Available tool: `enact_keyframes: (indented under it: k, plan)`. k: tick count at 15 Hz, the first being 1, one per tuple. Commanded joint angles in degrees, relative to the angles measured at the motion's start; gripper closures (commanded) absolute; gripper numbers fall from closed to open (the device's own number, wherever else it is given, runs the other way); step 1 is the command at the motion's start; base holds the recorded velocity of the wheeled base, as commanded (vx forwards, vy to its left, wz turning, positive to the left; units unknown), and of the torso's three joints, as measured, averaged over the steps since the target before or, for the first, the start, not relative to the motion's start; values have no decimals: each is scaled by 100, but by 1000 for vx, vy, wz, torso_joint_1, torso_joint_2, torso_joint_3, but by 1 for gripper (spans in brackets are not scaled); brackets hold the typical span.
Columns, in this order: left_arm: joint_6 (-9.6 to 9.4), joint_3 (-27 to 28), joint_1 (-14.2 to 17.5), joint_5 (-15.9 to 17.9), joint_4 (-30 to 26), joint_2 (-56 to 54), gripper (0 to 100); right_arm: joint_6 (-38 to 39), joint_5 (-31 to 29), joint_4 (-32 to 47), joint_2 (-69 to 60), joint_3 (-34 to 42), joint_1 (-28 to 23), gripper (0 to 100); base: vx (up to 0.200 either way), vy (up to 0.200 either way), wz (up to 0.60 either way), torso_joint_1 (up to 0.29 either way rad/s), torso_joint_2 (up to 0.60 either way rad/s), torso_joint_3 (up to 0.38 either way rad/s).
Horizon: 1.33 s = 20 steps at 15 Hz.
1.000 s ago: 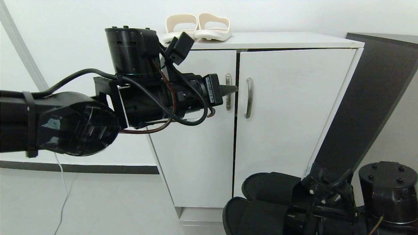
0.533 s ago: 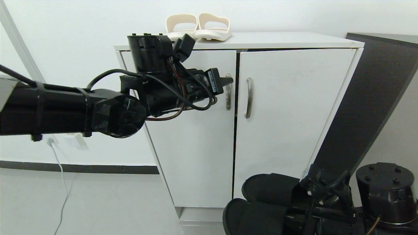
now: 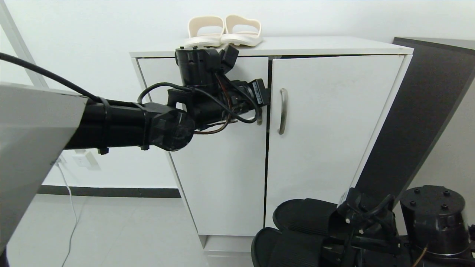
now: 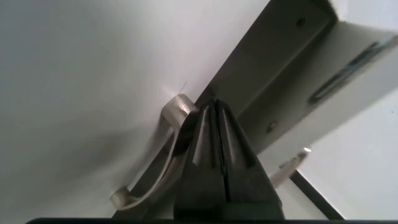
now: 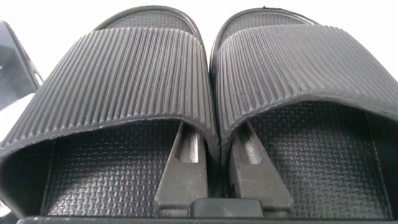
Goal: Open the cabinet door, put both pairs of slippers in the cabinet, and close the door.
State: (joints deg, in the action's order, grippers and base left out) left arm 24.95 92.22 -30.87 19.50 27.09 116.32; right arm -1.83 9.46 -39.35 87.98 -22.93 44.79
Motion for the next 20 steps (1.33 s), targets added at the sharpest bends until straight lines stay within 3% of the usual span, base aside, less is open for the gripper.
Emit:
enact_keyframes:
  k: [1, 5, 7, 9, 11, 12, 14, 16, 18, 19, 20]
  plan:
    - [1, 85, -33, -17, 7, 198, 100, -2, 3, -2, 17, 8, 39, 100, 0, 0, 0, 0, 0, 0]
    - [150, -2, -86, -52, 25, 128, 100, 7, -6, 15, 17, 34, 127, 100, -150, 0, 0, 2, -1, 3]
    - [150, -521, -288, -34, 113, -224, 100, -2, -6, 6, 9, 61, 223, 100, -200, 0, 0, 7, 7, 2]
    - [141, -1013, -781, -34, 596, -470, 100, 7, 3, 6, -35, 122, 364, 100, -200, 0, 0, 2, 5, 0]
    - [133, -1145, -1352, -43, 798, -479, 100, -2, 3, -2, -44, 184, 461, 100, -200, 0, 0, 0, 0, 2]
    - [133, -1136, -1440, -43, 807, -470, 100, -2, 12, -2, -97, 210, 469, 100, -200, 0, 0, -2, 2, 2]
    - [133, -1136, -1387, -43, 807, -453, 100, -2, 21, -11, -185, 236, 469, 100, 0, 0, 0, 0, 0, 0]
    - [115, -1347, -1035, -87, 754, -707, 100, 16, -23, -20, -44, 122, 417, 100, 0, 0, 0, 0, 0, 0]
    - [106, -1708, -675, -184, 719, -1217, 100, 174, -234, -46, 299, -309, 12, 100, 0, 0, 0, 0, 0, 0]
    - [1, -2015, -376, -333, 631, -1674, 100, 508, -753, -55, 598, -704, -278, 100, 0, 0, 0, 0, 0, 0]
    - [-272, -2402, -113, -527, 490, -2184, 100, 860, -1412, -55, 888, -1126, -445, 100, 0, 0, 0, 0, 0, 0]
